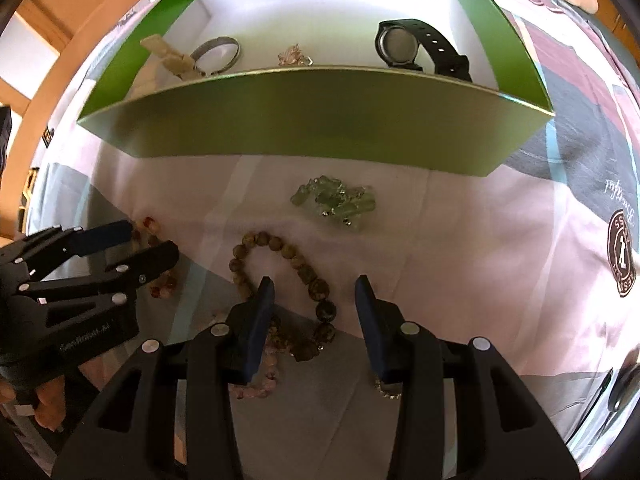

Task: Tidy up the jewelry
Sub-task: 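Position the left tool over the red-amber bead bracelet while the right tool aligns over the brown bead bracelet, then grasp the red-amber bead bracelet with the left tool while the right tool grasps the brown bead bracelet, then carry both bead bracelets over the green box with both tools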

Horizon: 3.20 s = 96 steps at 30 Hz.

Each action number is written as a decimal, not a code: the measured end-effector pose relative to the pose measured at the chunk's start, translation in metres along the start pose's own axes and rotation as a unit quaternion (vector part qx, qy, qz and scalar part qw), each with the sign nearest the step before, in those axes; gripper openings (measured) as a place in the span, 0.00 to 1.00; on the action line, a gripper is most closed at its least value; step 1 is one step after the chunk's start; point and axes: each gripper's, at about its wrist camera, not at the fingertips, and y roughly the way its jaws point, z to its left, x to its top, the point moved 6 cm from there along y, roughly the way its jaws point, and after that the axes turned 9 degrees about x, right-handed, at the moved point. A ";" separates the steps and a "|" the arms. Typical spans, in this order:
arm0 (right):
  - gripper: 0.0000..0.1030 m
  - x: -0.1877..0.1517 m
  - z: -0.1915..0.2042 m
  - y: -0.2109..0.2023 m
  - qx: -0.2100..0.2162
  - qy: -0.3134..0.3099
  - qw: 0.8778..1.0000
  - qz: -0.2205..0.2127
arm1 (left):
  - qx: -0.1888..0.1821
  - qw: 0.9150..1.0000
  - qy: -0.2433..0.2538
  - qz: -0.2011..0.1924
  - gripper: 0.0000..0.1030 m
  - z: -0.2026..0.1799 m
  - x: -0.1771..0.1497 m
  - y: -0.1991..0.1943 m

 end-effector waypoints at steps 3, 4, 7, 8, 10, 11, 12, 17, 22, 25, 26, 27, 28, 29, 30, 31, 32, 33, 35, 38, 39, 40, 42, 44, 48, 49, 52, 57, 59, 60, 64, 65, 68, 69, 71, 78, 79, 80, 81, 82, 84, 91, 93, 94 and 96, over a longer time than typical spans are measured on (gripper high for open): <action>0.41 0.000 -0.001 0.001 -0.003 0.001 1.000 -0.001 | 0.009 1.000 0.020 -0.001 0.75 -0.008 0.000 0.006; 0.41 0.000 -0.001 0.001 -0.003 0.003 1.000 -0.001 | 0.014 1.000 0.023 -0.003 0.76 -0.009 0.000 0.007; 0.41 0.000 -0.002 0.001 -0.005 0.005 1.000 -0.004 | 0.023 0.999 0.025 -0.009 0.78 -0.012 0.000 0.008; 0.41 0.000 -0.003 0.001 -0.005 0.005 1.000 -0.004 | 0.023 0.999 0.023 -0.010 0.78 -0.013 -0.001 0.008; 0.41 0.000 -0.003 0.001 -0.006 0.005 1.000 -0.004 | 0.025 0.999 0.023 -0.012 0.79 -0.011 0.000 0.009; 0.41 -0.001 -0.003 0.000 -0.006 0.005 1.000 -0.004 | 0.025 0.999 0.022 -0.012 0.79 -0.010 0.001 0.009; 0.41 -0.001 -0.003 0.000 -0.006 0.005 1.000 -0.003 | 0.026 0.999 0.022 -0.013 0.79 -0.009 0.002 0.010; 0.41 0.000 -0.003 0.000 -0.005 0.004 1.000 -0.003 | 0.025 0.999 0.019 -0.015 0.80 -0.013 -0.006 0.007; 0.41 0.000 -0.004 0.000 -0.005 0.004 1.000 -0.003 | 0.025 0.999 0.025 -0.012 0.80 -0.009 -0.002 0.009; 0.41 0.000 -0.004 0.000 -0.007 0.002 1.000 -0.003 | 0.026 0.999 0.026 -0.013 0.80 -0.010 -0.001 0.010; 0.41 0.000 -0.003 0.001 -0.008 0.001 1.000 -0.003 | 0.027 0.999 0.026 -0.014 0.80 -0.011 -0.002 0.010; 0.41 -0.001 -0.002 0.002 -0.010 -0.001 1.000 -0.004 | 0.030 0.999 0.029 -0.015 0.79 -0.011 -0.002 0.010; 0.41 -0.001 -0.001 0.002 -0.014 -0.005 1.000 -0.004 | 0.033 0.999 0.031 -0.015 0.78 -0.012 -0.002 0.009; 0.41 -0.001 0.001 0.003 -0.017 -0.007 1.000 -0.004 | 0.035 0.999 0.033 -0.016 0.77 -0.013 -0.003 0.008; 0.41 -0.002 0.003 0.003 -0.020 -0.010 1.000 -0.005 | 0.036 0.999 0.034 -0.018 0.75 -0.013 -0.003 0.007; 0.41 -0.002 0.004 0.003 -0.022 -0.014 1.000 -0.005 | 0.037 0.999 0.033 -0.018 0.72 -0.013 -0.003 0.006; 0.41 -0.002 0.005 0.003 -0.024 -0.015 1.000 -0.005 | 0.037 0.999 0.033 -0.019 0.69 -0.012 -0.002 0.004; 0.41 -0.002 0.006 0.003 -0.024 -0.014 1.000 -0.005 | 0.037 0.999 0.032 -0.019 0.67 -0.011 -0.002 0.003; 0.41 -0.003 0.007 0.003 -0.023 -0.013 1.000 -0.005 | 0.036 0.999 0.030 -0.019 0.65 -0.010 -0.002 0.001; 0.42 -0.004 0.010 0.004 -0.023 -0.014 1.000 -0.005 | 0.037 0.999 0.030 -0.020 0.64 -0.010 -0.003 0.000; 0.42 -0.004 0.011 0.004 -0.025 -0.015 1.000 -0.005 | 0.037 0.999 0.030 -0.020 0.64 -0.010 -0.003 0.000; 0.42 -0.005 0.012 0.004 -0.025 -0.016 1.000 -0.005 | 0.038 0.999 0.029 -0.020 0.62 -0.009 -0.002 -0.001; 0.42 -0.005 0.013 0.004 -0.026 -0.017 1.000 -0.005 | 0.035 0.999 0.024 -0.020 0.55 -0.005 -0.002 -0.003; 0.42 -0.006 0.015 0.004 -0.028 -0.020 0.999 -0.008 | 0.033 0.999 0.014 -0.018 0.40 0.002 0.000 -0.005; 0.31 -0.006 0.018 0.002 -0.034 -0.032 0.999 -0.018 | 0.020 1.000 -0.014 -0.010 0.24 0.019 0.004 -0.007; 0.16 -0.006 0.020 0.001 -0.029 -0.035 0.999 -0.019 | 0.018 1.000 -0.018 -0.009 0.22 0.021 0.005 -0.008; 0.11 -0.006 0.023 -0.004 -0.021 -0.034 0.999 -0.027 | 0.024 0.999 -0.026 -0.015 0.18 0.029 0.006 -0.011; 0.11 -0.001 0.022 -0.020 -0.013 -0.012 0.998 -0.056 | 0.011 0.999 -0.026 -0.041 0.17 0.033 0.007 -0.027; 0.11 0.000 0.019 -0.028 -0.011 -0.001 0.998 -0.069 | -0.001 0.998 -0.021 -0.057 0.16 0.032 0.007 -0.037; 0.11 0.002 0.017 -0.032 -0.008 0.005 0.997 -0.075 | -0.007 0.998 -0.019 -0.065 0.16 0.030 0.007 -0.042; 0.11 0.005 0.013 -0.042 0.002 0.015 0.996 -0.089 | -0.019 0.996 -0.009 -0.084 0.15 0.030 0.008 -0.055; 0.11 0.005 0.013 -0.041 0.002 0.015 0.996 -0.088 | -0.020 0.996 -0.006 -0.084 0.11 0.029 0.008 -0.056; 0.11 0.004 0.008 -0.033 -0.002 0.015 0.998 -0.069 | -0.014 0.997 0.002 -0.074 0.11 0.016 0.006 -0.050; 0.11 0.002 0.005 -0.029 -0.003 0.018 0.998 -0.059 | -0.011 0.998 0.004 -0.067 0.11 0.014 0.005 -0.047; 0.12 0.002 0.001 -0.023 -0.005 0.023 0.999 -0.046 | -0.008 0.998 0.006 -0.059 0.11 0.010 0.005 -0.038; 0.35 0.002 -0.001 -0.022 -0.029 0.017 0.999 -0.040 | 0.010 0.999 0.002 -0.050 0.25 0.015 0.004 -0.030; 0.35 0.001 -0.002 -0.021 -0.031 0.015 0.999 -0.037 | 0.014 0.999 0.003 -0.046 0.25 0.015 0.004 -0.026; 0.35 0.001 -0.002 -0.018 -0.033 0.013 0.999 -0.034 | 0.016 0.999 0.005 -0.044 0.25 0.014 0.005 -0.023; 0.35 0.000 -0.001 -0.016 -0.035 0.010 0.999 -0.031 | 0.016 0.999 0.007 -0.041 0.25 0.010 0.006 -0.020; 0.35 0.001 -0.001 -0.013 -0.037 0.008 0.999 -0.028 | 0.019 0.999 0.009 -0.037 0.25 0.009 0.007 -0.017; 0.35 0.000 0.001 -0.007 -0.044 0.001 0.999 -0.023 | 0.026 0.999 0.014 -0.036 0.25 0.006 0.007 -0.014; 0.11 0.003 0.024 -0.024 -0.013 -0.031 0.998 -0.051 | 0.018 0.998 0.016 -0.050 0.08 0.005 0.006 -0.029; 0.10 0.004 0.033 -0.038 0.001 -0.039 0.997 -0.072 | 0.007 0.998 0.016 -0.066 0.08 0.013 0.004 -0.045; 0.11 0.006 0.036 -0.046 0.011 -0.040 0.996 -0.085 | 0.001 0.997 0.015 -0.073 0.08 0.014 0.004 -0.051; 0.11 0.013 0.042 -0.072 0.042 -0.045 0.990 -0.129 | -0.015 0.995 0.015 -0.095 0.08 0.016 0.006 -0.071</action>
